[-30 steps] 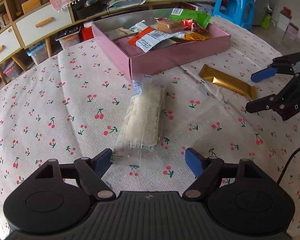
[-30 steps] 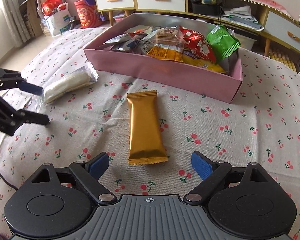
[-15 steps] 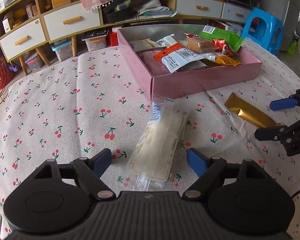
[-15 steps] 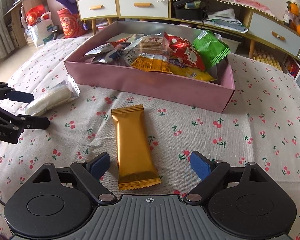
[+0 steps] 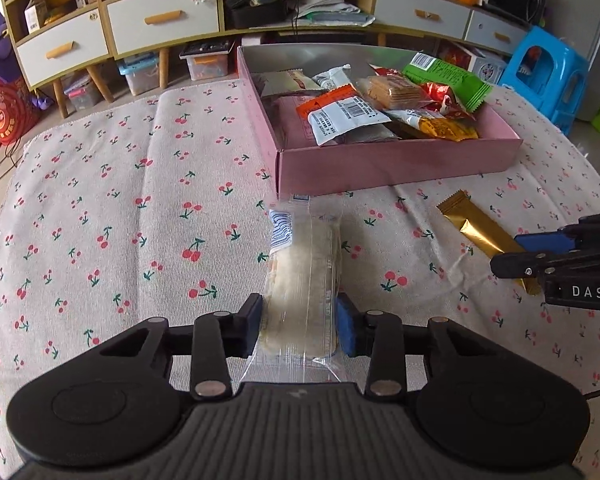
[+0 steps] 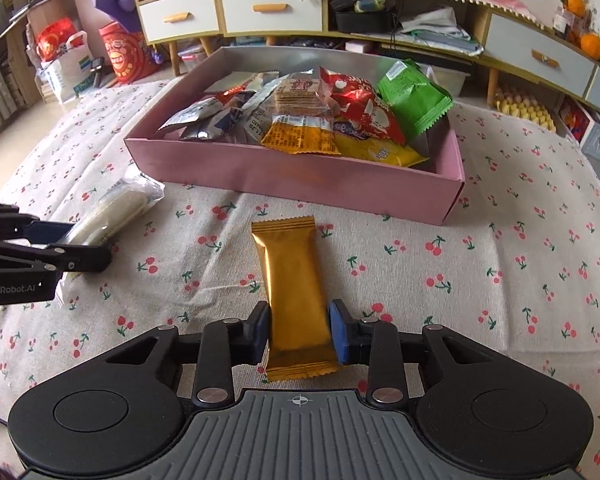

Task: Organize snacks
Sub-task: 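Close left tool on clear-wrapped bar while right tool grasps gold-wrapped bar, then lift clear bar and gold bar and carry them over the pink box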

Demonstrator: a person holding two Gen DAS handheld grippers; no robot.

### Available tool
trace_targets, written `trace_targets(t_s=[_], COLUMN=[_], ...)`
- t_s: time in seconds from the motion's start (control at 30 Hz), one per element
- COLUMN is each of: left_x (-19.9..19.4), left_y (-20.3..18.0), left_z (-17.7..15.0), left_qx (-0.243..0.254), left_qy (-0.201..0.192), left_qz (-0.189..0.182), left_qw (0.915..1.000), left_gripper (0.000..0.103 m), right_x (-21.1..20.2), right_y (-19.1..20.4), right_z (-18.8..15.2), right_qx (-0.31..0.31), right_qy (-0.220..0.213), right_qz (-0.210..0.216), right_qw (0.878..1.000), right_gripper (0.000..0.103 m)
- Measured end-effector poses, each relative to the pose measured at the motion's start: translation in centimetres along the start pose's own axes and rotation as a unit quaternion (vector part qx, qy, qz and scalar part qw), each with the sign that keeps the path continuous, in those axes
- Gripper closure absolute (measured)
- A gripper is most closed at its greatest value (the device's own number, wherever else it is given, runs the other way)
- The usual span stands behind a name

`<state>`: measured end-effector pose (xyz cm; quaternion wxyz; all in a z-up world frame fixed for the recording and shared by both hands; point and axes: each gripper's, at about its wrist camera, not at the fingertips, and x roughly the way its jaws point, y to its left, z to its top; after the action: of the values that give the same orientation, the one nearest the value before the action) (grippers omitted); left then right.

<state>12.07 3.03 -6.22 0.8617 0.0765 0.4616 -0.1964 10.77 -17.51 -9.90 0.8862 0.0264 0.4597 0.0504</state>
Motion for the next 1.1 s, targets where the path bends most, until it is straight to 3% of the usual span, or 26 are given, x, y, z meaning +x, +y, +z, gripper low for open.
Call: trace_targets(t_s=[0.3, 0.6, 0.8, 1.1], left_x=[-1.1, -3.5, -4.2, -3.9], left_y=[0.0, -1.1, -1.7, -3.2], left_z=[0.0, 1.0, 1.7, 4.0], left_qx=[-0.078, -0.088, -0.1, -0.11], left_qy=[0.022, -0.01, -0.034, -0.089], left_qz=[-0.047, -0.073, -0.076, -0.044], left_qw=[0.9956, 0.9934, 0.9916, 0.989], left_gripper=[0.07, 0.07, 0.07, 0.07], right_x=[-1.6, -4.3, -5.4, -5.5], right_y=[-2.9, -5.1, -6.5, -8.5], right_z=[0.5, 1.6, 2.2, 5.2], right_qx=[0.128, 0.168, 0.196, 0.232], right_qy=[0.036, 0.008, -0.01, -0.066], right_qz=[0.079, 0.096, 0.084, 0.085], right_qw=[0.988, 0.981, 0.977, 0.967], right_gripper=[0.075, 0.075, 0.075, 0.075])
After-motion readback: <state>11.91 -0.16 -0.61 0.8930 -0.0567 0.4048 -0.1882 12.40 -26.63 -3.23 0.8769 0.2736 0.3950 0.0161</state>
